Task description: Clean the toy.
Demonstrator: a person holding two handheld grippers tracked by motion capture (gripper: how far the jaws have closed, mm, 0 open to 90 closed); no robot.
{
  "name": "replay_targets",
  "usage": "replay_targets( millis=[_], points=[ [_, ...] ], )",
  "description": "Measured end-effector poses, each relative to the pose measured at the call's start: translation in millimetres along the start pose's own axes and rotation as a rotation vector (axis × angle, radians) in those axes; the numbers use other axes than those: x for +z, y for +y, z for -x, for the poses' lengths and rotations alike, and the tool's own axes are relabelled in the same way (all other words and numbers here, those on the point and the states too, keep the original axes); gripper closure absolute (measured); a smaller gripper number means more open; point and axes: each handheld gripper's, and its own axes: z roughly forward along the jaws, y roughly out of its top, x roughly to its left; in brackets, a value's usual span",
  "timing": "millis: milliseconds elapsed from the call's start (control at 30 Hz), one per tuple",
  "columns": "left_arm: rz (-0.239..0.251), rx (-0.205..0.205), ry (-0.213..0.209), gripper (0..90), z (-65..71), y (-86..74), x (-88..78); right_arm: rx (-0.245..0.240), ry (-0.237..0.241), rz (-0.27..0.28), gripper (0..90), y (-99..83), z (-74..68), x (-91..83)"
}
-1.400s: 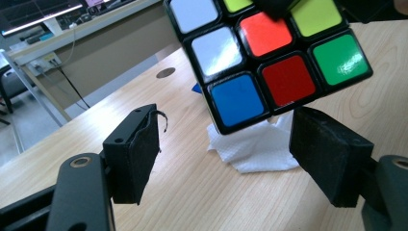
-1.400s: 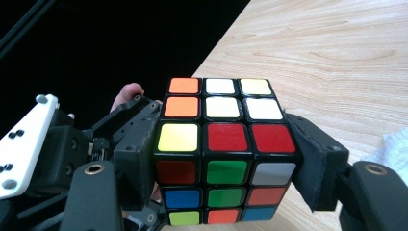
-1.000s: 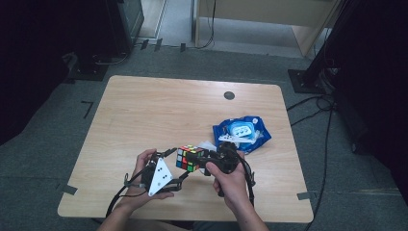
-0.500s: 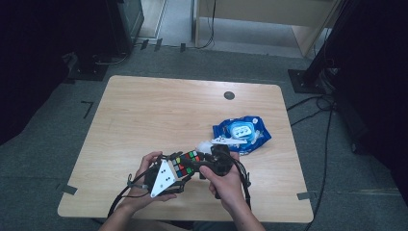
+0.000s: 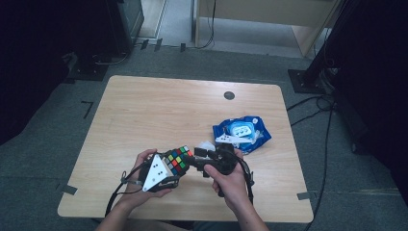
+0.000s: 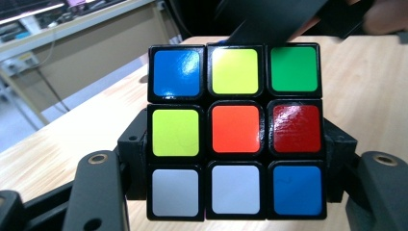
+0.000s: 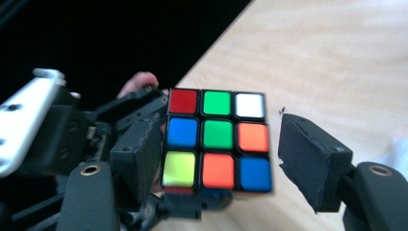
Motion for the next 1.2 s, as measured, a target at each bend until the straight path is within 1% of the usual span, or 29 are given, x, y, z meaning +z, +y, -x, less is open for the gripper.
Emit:
replay_targets(
  millis=[33,67,133,167,200,267,300,333,400,467,567,600,633,700,733,833,900,967,1000,1067,1133,1200],
  points=[
    [0.001,-0.016,0.012,33.9,-4.5,-0.7,-1.9,-0.012,-0.009,0.025,34.5,1.7,-0.1,-3.5],
    [0.0,-0.022,0.018,33.9,-7.1,-1.2,-3.0,-0.02,-0.017,0.059,36.0,3.3,0.6,-7.3],
    [0.005,-0.042,0.03,33.9,-12.7,-2.2,-5.4,-0.038,-0.03,0.084,37.2,4.1,3.0,-10.3],
    [0.007,-0.052,0.033,33.9,-14.3,-2.5,-6.3,-0.064,-0.052,0.09,37.8,3.9,4.5,-10.2],
    [0.009,-0.054,0.039,33.9,-15.5,-2.6,-6.9,-0.098,-0.088,0.093,38.8,2.8,5.6,-8.9],
    [0.008,-0.056,0.043,33.9,-16.4,-2.5,-7.4,-0.17,-0.182,0.082,38.5,-1.5,9.6,-3.7],
    [0.009,-0.055,0.044,33.9,-16.2,-2.5,-7.4,-0.2,-0.23,0.072,38.6,-4.4,12.8,0.0],
    [0.008,-0.054,0.044,33.9,-16.0,-2.4,-7.3,-0.226,-0.266,0.065,39.1,-7.4,17.2,3.8],
    [0.008,-0.053,0.043,33.9,-15.3,-2.3,-6.9,-0.264,-0.331,0.037,40.1,-14.6,27.8,12.0],
    [0.008,-0.056,0.041,33.9,-15.1,-2.5,-6.4,-0.28,-0.366,0.011,40.9,-20.9,37.7,18.5],
    [0.008,-0.059,0.039,33.9,-15.0,-3.0,-6.0,-0.295,-0.401,-0.027,41.2,-28.4,49.5,26.4],
    [0.007,-0.06,0.038,33.9,-15.2,-3.1,-5.9,-0.303,-0.406,-0.04,41.6,-30.9,52.3,29.0],
    [0.007,-0.06,0.037,33.9,-15.2,-3.1,-6.0,-0.317,-0.408,-0.058,41.6,-33.2,54.8,31.9],
    [0.007,-0.058,0.036,33.9,-15.1,-2.9,-6.1,-0.354,-0.449,-0.092,41.8,-37.8,58.6,37.2],
    [0.007,-0.057,0.035,33.9,-15.1,-2.9,-6.2,-0.361,-0.46,-0.108,41.9,-39.7,60.4,38.8],
    [0.007,-0.057,0.035,33.9,-15.1,-2.7,-6.7,-0.367,-0.467,-0.14,43.2,-42.9,65.3,41.2],
    [0.007,-0.054,0.035,33.9,-15.1,-2.5,-6.8,-0.366,-0.461,-0.16,45.3,-44.8,68.1,42.4],
    [0.008,-0.053,0.034,33.9,-14.9,-2.3,-7.0,-0.376,-0.458,-0.182,47.8,-47.0,70.4,44.5],
    [0.007,-0.052,0.034,33.9,-14.8,-2.1,-7.1,-0.386,-0.458,-0.194,50.1,-48.1,71.1,45.6],
    [0.007,-0.051,0.033,33.9,-14.6,-2.1,-7.1,-0.388,-0.463,-0.208,55.6,-50.7,71.9,48.0],
    [0.007,-0.052,0.033,33.9,-14.5,-2.0,-7.1,-0.398,-0.482,-0.217,60.5,-53.6,74.7,49.7],
    [0.009,-0.051,0.031,33.9,-14.3,-1.8,-7.1,-0.397,-0.48,-0.196,69.7,-55.2,76.9,48.7]
  ],
)
